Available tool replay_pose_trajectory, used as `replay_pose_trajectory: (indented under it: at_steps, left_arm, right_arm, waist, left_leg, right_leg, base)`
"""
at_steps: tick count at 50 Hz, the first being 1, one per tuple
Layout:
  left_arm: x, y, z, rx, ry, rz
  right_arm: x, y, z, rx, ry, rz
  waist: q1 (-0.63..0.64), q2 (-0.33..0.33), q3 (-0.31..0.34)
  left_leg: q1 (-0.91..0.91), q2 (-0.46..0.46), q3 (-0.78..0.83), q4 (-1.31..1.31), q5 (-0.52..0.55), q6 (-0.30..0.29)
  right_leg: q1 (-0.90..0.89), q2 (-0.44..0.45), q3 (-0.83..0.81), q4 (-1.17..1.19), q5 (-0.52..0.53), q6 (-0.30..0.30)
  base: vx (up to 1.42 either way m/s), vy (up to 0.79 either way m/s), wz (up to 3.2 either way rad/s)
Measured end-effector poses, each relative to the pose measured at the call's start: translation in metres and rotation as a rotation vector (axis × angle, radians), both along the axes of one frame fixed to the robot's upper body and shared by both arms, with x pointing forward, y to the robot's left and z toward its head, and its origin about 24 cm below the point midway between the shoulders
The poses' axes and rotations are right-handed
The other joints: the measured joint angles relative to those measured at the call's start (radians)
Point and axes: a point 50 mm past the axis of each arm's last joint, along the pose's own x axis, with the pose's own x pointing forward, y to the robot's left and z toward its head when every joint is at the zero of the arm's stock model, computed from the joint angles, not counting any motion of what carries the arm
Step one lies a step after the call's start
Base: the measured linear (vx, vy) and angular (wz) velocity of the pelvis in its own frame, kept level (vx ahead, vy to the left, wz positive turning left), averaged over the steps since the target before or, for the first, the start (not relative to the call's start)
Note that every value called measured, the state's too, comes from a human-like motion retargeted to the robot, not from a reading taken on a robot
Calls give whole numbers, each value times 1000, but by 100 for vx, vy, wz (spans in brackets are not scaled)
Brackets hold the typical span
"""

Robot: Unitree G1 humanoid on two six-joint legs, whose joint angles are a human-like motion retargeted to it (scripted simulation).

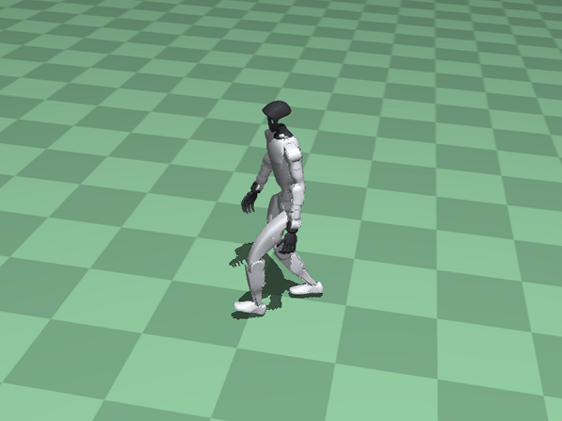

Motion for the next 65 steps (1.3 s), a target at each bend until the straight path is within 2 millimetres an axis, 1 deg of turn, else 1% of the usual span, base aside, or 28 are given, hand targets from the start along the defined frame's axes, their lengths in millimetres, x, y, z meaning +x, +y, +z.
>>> replay_pose_trajectory:
  at_steps: [3, 5, 8, 10, 13, 15, 17, 20, 23, 26, 28, 30, 31, 33, 34, 37, 40, 42, 45, 47, 50, 51, 53, 55, 57, 58, 61, 65]
  left_arm:
    - [-12, -1, -3, -6, 27, 45]
    - [-12, 5, -2, -7, 33, 81]
    - [-16, 5, -3, -30, 44, 78]
    - [-13, 6, -2, -39, 36, 57]
    - [-2, 9, 1, -37, 10, 32]
    - [8, 11, 5, -32, -15, 27]
    - [19, 14, 9, -25, -54, 22]
    - [39, 17, 18, -5, -131, -3]
    - [58, 21, 29, 16, -214, -42]
    - [64, 21, 34, 11, -262, -47]
    - [60, 19, 32, -9, -265, -27]
    - [53, 18, 29, -38, -254, 2]
    - [49, 17, 26, -57, -242, 10]
    - [44, 11, 22, -92, -221, 12]
    - [43, 8, 21, -103, -210, 6]
    - [38, 2, 18, -119, -183, -16]
    - [30, 3, 15, -116, -165, -15]
    - [24, 6, 14, -112, -149, 0]
    - [16, 12, 12, -100, -125, 31]
    - [11, 17, 12, -89, -111, 51]
    - [-1, 19, 8, -83, -78, 80]
    - [-2, 22, 8, -82, -71, 85]
    - [3, 28, 11, -86, -72, 83]
    - [6, 28, 12, -92, -74, 59]
    - [18, 33, 17, -86, -101, 27]
    - [20, 32, 18, -83, -107, 12]
    - [40, 37, 27, -64, -164, -23]
    - [60, 38, 37, -58, -238, -57]
  right_arm:
    - [-6, 4, -3, 4, 5, 0]
    - [-5, 8, -3, 16, 8, 7]
    - [-10, 15, -6, 56, 32, 29]
    - [-8, 19, -6, 81, 34, 45]
    - [-2, 21, -4, 90, 20, 54]
    - [0, 19, -2, 84, 11, 50]
    - [-1, 17, -2, 78, 13, 42]
    - [-6, 12, -4, 74, 36, 12]
    - [-18, 8, -9, 75, 79, -31]
    - [-35, 6, -15, 80, 132, -67]
    - [-47, 6, -18, 82, 163, -86]
    - [-54, 6, -20, 80, 182, -94]
    - [-53, 5, -20, 80, 181, -88]
    - [-47, 3, -17, 75, 161, -73]
    - [-41, 1, -14, 71, 140, -66]
    - [-19, -5, -4, 56, 50, -56]
    - [5, -8, 10, 50, -63, -54]
    - [19, -8, 19, 57, -134, -50]
    - [36, -6, 31, 82, -212, -33]
    - [41, -3, 33, 100, -234, -28]
    - [32, 3, 27, 121, -211, -39]
    - [29, 5, 24, 134, -191, -43]
    - [26, 11, 18, 176, -149, -46]
    - [15, 16, 10, 208, -94, -50]
    - [11, 19, 5, 234, -57, -51]
    - [4, 20, 1, 240, -30, -57]
    - [-6, 18, -4, 248, 25, -71]
    - [-26, 17, -14, 256, 117, -109]
  waist:
    - [0, -13, -24]
    - [-7, -78, -30]
    - [-50, -152, -40]
    - [-84, -183, -50]
    - [-137, -183, -60]
    - [-171, -168, -65]
    - [-196, -144, -67]
    - [-212, -99, -68]
    - [-196, -51, -86]
    - [-193, -46, -107]
    - [-184, -43, -122]
    - [-180, -15, -122]
    - [-174, 16, -109]
    - [-154, 86, -85]
    - [-142, 104, -78]
    - [-103, 108, -67]
    - [-69, 85, -52]
    - [-63, 61, -51]
    - [-80, 10, -82]
    - [-97, -23, -103]
    - [-112, -40, -129]
    - [-120, -60, -135]
    - [-146, -136, -133]
    - [-176, -167, -132]
    - [-205, -185, -135]
    - [-220, -189, -136]
    - [-243, -160, -131]
    - [-241, -122, -123]
  left_leg:
    - [-22, -10, 15, 132, 16, 31]
    - [26, -78, 55, 121, 32, 69]
    - [68, -200, 61, 116, 18, 125]
    - [105, -260, 47, 79, 12, 148]
    - [201, -308, -9, -25, 13, 151]
    - [284, -322, -56, -111, 18, 141]
    - [363, -314, -105, -176, 10, 129]
    - [465, -276, -170, -244, -16, 117]
    - [523, -219, -204, -261, -57, 104]
    - [539, -209, -183, -153, -116, 95]
    - [534, -190, -166, -31, -130, 76]
    - [511, -108, -132, 170, -101, 36]
    - [476, -42, -123, 315, -53, 9]
    - [386, 96, -117, 575, 37, -25]
    - [334, 145, -113, 664, 61, -20]
    - [187, 210, -91, 771, 42, 22]
    - [103, 199, -62, 635, -7, 31]
    - [87, 157, -49, 432, 4, 3]
    - [95, 49, -53, 57, 84, -47]
    - [121, -8, -50, -73, 142, -54]
    - [94, -33, -40, 44, 158, -30]
    - [112, -54, -24, 50, 148, -11]
    - [191, -137, 22, -32, 163, 33]
    - [220, -175, 42, -24, 139, 61]
    - [286, -210, 46, -127, 162, 67]
    - [292, -219, 47, -110, 149, 68]
    - [379, -209, 18, -215, 157, 54]
    - [427, -172, -24, -220, 119, 44]
  right_leg:
    - [-4, -25, 1, 130, -4, 11]
    - [-19, -83, 40, 249, 44, 55]
    - [-131, -155, 102, 540, 263, 151]
    - [-240, -208, 121, 719, 375, 170]
    - [-411, -274, 123, 848, 323, 119]
    - [-519, -302, 120, 833, 257, 85]
    - [-605, -296, 114, 730, 223, 78]
    - [-693, -235, 112, 483, 256, 116]
    - [-716, -124, 130, 182, 354, 177]
    - [-728, -87, 154, 147, 400, 194]
    - [-720, -66, 156, 206, 411, 172]
    - [-673, -32, 122, 255, 376, 126]
    - [-634, 5, 91, 260, 351, 93]
    - [-552, 87, 37, 228, 313, 31]
    - [-515, 113, 24, 207, 294, 9]
    - [-403, 137, 23, 150, 240, -26]
    - [-269, 127, 47, 99, 196, -29]
    - [-193, 107, 64, 64, 175, -18]
    - [-135, 52, 81, 34, 143, 1]
    - [-128, 12, 92, 86, 100, 10]
    - [-139, -15, 106, 244, 66, 28]
    - [-154, -43, 114, 318, 87, 50]
    - [-205, -164, 124, 504, 158, 94]
    - [-263, -250, 112, 658, 217, 104]
    - [-344, -315, 112, 720, 211, 91]
    - [-371, -339, 109, 728, 181, 84]
    - [-433, -319, 102, 593, 121, 74]
    - [-440, -212, 148, 333, 124, 91]
  base:
    - [51, 11, 73]
    - [59, 10, 93]
    - [55, 7, 129]
    - [58, 3, 123]
    - [64, -1, 111]
    - [68, -7, 99]
    - [70, -12, 86]
    - [71, -17, 68]
    - [69, -21, 41]
    - [64, -22, 64]
    - [63, -23, 54]
    - [63, -23, 58]
    - [60, -23, 47]
    - [59, -22, 29]
    - [61, -20, 29]
    - [64, -16, 31]
    - [68, -8, 20]
    - [70, -2, 16]
    - [69, 3, 25]
    - [62, 8, 18]
    - [58, 11, 2]
    - [59, 12, 4]
    - [53, 11, 18]
    - [47, 8, 23]
    - [44, 5, 20]
    - [42, 1, 22]
    - [41, -4, 12]
    - [33, -10, 16]
